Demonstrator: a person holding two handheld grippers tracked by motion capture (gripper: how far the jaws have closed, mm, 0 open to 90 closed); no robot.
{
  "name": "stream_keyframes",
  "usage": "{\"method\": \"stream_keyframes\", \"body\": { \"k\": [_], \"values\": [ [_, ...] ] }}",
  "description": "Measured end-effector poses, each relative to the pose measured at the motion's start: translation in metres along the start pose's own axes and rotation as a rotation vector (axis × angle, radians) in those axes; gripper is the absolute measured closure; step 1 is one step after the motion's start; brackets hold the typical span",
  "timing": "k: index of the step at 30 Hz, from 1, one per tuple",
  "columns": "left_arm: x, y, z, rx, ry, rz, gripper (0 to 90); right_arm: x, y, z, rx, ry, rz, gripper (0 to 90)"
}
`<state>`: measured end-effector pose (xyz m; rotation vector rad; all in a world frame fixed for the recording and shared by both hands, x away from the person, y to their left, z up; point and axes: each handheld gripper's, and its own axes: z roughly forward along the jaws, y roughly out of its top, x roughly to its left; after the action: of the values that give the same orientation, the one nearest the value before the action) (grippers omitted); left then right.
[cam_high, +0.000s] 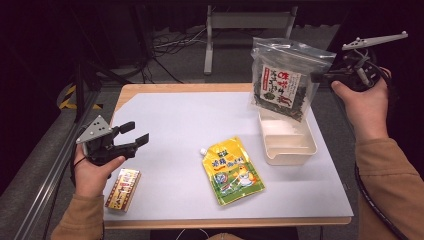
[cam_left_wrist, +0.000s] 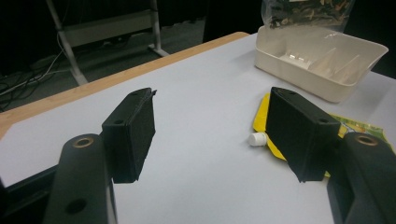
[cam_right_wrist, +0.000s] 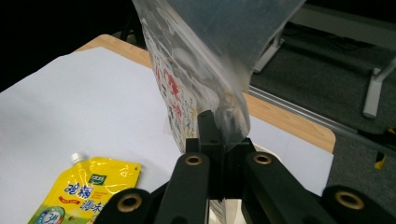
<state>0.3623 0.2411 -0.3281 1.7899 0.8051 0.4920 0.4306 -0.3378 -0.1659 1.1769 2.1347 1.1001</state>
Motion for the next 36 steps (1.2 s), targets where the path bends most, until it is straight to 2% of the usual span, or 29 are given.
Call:
{"method": "stream_keyframes", "body": {
  "k": [6,19,36],
  "values": [
    [0.0,0.0,0.001,0.002,-0.001,0.001,33.0,-0.009,-0.006,0.002,0.015,-0.034,0.04,89.8],
    [-0.001,0.0,0.002,0.008,-0.008,0.001,32.9,-0.02,-0.014,0.01,0.025,-0.083,0.046,89.7],
    [0.002,-0.002,0.003,0.019,-0.007,-0.007,31.7,-0.028,-0.026,0.028,0.051,-0.108,0.058,89.2]
  ]
}}
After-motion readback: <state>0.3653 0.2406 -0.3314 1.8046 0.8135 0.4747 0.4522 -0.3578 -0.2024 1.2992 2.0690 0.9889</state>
